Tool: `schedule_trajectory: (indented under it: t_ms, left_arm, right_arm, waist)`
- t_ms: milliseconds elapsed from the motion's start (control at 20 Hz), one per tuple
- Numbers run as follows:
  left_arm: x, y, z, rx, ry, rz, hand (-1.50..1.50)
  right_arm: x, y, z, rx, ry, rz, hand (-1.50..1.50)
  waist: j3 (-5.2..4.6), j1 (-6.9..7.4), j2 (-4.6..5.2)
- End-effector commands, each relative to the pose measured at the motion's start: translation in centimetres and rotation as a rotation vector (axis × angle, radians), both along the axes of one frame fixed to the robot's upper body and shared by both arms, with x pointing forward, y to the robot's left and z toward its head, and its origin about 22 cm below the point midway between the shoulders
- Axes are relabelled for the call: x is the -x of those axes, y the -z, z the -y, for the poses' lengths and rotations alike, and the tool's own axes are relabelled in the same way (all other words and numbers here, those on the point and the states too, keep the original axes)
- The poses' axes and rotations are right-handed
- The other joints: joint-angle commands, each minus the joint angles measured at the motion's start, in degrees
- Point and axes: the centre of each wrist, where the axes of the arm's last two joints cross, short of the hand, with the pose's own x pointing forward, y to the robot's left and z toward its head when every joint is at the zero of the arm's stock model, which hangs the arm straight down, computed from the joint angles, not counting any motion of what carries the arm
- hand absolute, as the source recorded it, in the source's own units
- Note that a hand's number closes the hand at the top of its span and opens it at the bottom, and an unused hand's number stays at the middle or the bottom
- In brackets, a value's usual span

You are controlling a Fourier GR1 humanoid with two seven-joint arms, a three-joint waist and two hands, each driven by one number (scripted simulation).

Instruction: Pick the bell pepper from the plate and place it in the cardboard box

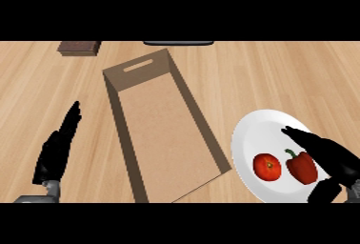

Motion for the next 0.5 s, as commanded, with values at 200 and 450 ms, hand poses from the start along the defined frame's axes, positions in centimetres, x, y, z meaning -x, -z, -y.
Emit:
schedule_trajectory:
  t_ms: [200, 450]
  left_arm:
    - [1.0, -0.5, -0.8, -0.009, -0.009, 0.005, 0.0]
    - [-0.3, 0.0, -0.9, 0.004, 0.016, 0.0, 0.0]
  right_arm:
    - [2.8, 1.8, -0.1, 0.009, -0.003, -0.066, -1.5]
    - [-0.4, 2.7, -0.8, 0.03, -0.039, 0.095, 1.5]
  waist:
    - [0.0, -0.14, -0.05]
    - [0.03, 0.16, 0.09]
